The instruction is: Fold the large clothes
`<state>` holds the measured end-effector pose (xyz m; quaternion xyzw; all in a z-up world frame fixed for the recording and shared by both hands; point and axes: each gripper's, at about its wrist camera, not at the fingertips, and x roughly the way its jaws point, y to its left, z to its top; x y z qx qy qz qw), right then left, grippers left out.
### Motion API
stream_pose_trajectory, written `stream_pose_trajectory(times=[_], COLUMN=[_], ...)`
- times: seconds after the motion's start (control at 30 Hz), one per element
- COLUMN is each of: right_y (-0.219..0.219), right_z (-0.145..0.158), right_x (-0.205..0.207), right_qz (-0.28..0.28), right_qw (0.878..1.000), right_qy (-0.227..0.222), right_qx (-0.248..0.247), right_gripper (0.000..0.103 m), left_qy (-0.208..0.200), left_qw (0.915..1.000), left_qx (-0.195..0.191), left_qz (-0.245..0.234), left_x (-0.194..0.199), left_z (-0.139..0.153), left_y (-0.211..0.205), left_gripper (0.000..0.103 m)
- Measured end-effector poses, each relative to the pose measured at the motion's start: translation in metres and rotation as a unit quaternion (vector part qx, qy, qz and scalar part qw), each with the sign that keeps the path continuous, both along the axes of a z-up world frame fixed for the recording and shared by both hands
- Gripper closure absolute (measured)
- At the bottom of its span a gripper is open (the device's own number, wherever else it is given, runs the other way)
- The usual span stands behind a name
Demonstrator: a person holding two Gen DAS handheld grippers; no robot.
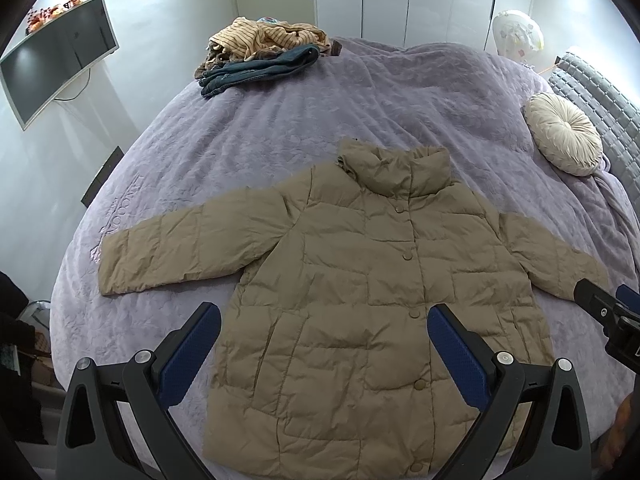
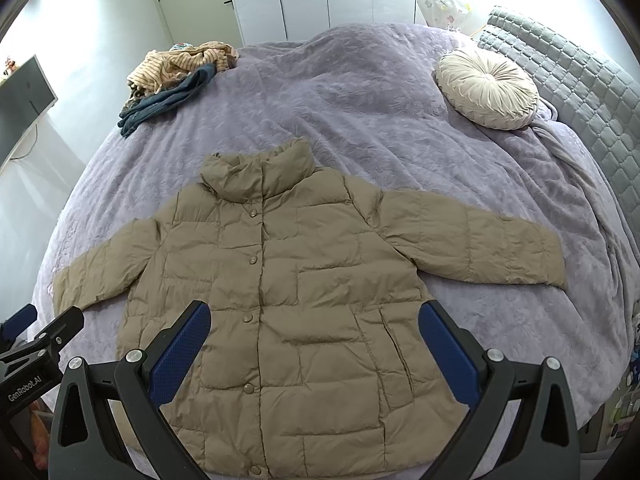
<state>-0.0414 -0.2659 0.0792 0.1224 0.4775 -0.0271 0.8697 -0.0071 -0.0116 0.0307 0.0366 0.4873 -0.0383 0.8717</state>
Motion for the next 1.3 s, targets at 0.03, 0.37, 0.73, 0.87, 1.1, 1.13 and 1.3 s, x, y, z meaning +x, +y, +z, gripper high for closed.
stream_pose_trajectory(times=[0.03,0.37,0.73,0.87,1.1,1.13,1.3], right_y=[0.000,0.003,0.004,0.004,0.003,0.004,0.007], right_z=[0.000,0.001,0.001,0.001,0.001,0.000,-0.001], right_x=[0.001,0.002,0.003,0.003,0.002,0.003,0.004], right_qz=[0.000,0.001,0.001,0.001,0.001,0.001,0.001], right_qw=[1.000,1.000,1.000,1.000,1.000,1.000,1.000], right_qy=[0.000,0.001,0.002,0.002,0.003,0.003,0.004], right_qx=[0.001,0.000,-0.001,-0.001,0.000,0.000,0.000], right_gripper=[0.000,0.000,0.000,0.000,0.000,0.000,0.000], left_qy=[0.000,0.002,0.004,0.004,0.005,0.005,0.010], left_qw=[1.0000,1.0000,1.0000,1.0000,1.0000,1.0000,0.9999], left_qx=[0.000,-0.002,-0.004,-0.003,-0.004,-0.003,-0.004], left_qz=[0.000,-0.001,0.000,0.000,0.000,0.000,0.000], left_x=[0.000,0.003,0.003,0.003,0.003,0.001,-0.002], left_z=[0.000,0.000,-0.002,-0.002,-0.002,-0.004,-0.010], left_y=[0.000,0.000,0.000,0.000,0.000,-0.001,0.003], left_gripper=[0.000,0.000,0.000,0.000,0.000,0.000,0.000])
